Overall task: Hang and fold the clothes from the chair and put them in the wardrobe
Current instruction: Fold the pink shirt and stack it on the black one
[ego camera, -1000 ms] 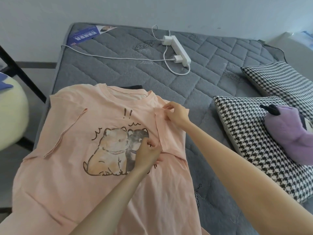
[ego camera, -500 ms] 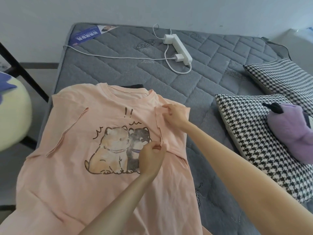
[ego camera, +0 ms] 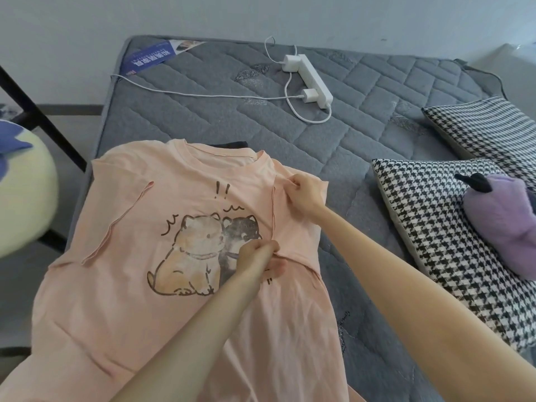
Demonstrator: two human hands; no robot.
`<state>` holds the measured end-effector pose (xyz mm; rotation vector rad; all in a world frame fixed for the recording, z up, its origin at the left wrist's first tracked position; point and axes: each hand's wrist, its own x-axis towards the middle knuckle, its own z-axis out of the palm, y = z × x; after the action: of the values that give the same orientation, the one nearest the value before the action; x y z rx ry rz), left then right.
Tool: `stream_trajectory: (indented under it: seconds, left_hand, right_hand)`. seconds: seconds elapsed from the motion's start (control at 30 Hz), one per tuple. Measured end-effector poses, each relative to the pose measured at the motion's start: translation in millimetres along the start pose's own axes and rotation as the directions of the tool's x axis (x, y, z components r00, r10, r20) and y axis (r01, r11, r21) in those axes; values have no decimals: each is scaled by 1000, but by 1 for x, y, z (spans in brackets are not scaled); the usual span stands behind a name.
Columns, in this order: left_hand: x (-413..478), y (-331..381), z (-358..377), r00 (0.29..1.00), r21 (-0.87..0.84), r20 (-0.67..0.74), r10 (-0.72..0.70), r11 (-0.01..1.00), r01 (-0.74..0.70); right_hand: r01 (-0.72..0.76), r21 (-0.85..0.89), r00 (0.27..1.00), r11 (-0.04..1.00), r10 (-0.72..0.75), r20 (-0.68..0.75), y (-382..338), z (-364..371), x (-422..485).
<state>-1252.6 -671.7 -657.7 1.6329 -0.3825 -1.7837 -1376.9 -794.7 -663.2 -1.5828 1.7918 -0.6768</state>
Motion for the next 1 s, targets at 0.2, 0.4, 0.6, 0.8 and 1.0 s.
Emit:
stream_trajectory:
  seconds: [0.2, 0.4, 0.6, 0.8, 1.0]
  left_hand:
    - [5, 0, -4, 993, 95, -81, 84, 993, -76]
    - [4, 6, -5, 999, 47, -23, -26, 999, 27]
    - [8, 3, -6, 998, 42, -49, 36, 999, -34]
    - [6, 2, -4, 990, 165, -49, 131, 979, -121]
    - [8, 4, -6, 979, 148, 15, 203, 968, -203]
  right_hand:
    - [-59, 159, 997, 985, 68, -46, 3, -3, 5]
    - [-32, 253, 997, 967, 47, -55, 4, -3, -1]
    - [-69, 386, 993, 920, 101, -63, 2, -6, -4]
    - [-75, 375, 995, 924, 93, -29, -4, -2, -5]
    - [-205, 490, 972, 847, 233, 5, -4, -5, -1]
